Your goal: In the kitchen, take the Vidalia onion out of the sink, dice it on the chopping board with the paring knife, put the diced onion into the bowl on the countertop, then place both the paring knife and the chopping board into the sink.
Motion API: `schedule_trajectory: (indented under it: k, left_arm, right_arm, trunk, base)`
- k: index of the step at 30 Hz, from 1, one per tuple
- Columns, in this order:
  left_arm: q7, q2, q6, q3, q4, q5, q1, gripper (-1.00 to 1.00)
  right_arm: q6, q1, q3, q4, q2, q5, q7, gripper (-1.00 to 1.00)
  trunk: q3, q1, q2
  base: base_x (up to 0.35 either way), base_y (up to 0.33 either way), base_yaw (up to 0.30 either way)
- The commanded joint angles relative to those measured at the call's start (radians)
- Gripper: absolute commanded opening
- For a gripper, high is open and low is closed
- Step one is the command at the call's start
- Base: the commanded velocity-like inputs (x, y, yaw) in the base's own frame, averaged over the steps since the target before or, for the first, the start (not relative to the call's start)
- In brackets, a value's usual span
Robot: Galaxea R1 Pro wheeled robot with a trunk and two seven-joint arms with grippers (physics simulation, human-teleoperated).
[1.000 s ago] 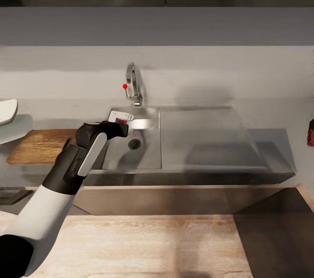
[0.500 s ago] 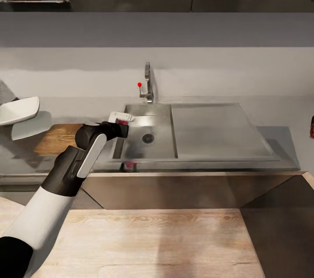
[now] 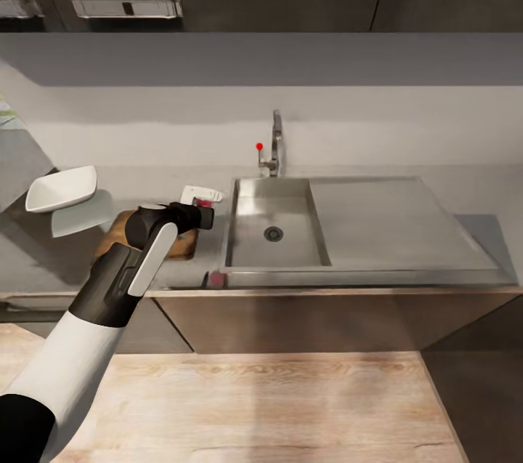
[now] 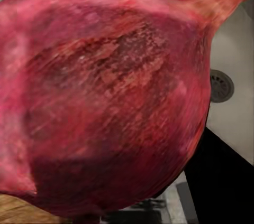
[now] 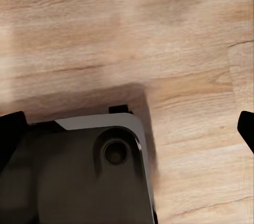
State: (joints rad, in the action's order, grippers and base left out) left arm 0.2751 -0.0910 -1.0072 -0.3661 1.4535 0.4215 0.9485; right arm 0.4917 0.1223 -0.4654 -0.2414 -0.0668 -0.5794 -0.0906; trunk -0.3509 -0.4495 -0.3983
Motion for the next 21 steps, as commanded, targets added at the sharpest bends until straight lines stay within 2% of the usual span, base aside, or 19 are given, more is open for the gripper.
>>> schedule_trajectory:
  k: [1, 13, 21]
  left_arm:
    - [0.009, -0.001, -0.002, -0.002, 0.001, 0.01, 0.001, -1.0]
    - [0.009, -0.001, -0.001, -0.002, -0.002, 0.009, -0.002, -1.0]
    - [0.009, -0.001, -0.001, -0.002, -0.009, 0.008, -0.002, -1.0]
  right_arm:
    - [0.002, 0.0, -0.009, -0.001, 0.0, -0.002, -0.009, 1.0]
    - [0.002, 0.0, -0.009, -0.001, -0.001, -0.002, -0.009, 1.0]
    - [0.002, 0.0, -0.009, -0.001, -0.001, -0.002, -0.009, 1.0]
  trunk:
    - [0.0, 0.0, -0.002]
    - [0.019, 0.0, -0.002]
    - [0.032, 0.0, -0.002]
  base:
    - [-0.07, 0.308, 0.0]
    - [-0.119, 0.296, 0.0]
    - [-0.021, 0.301, 0.0]
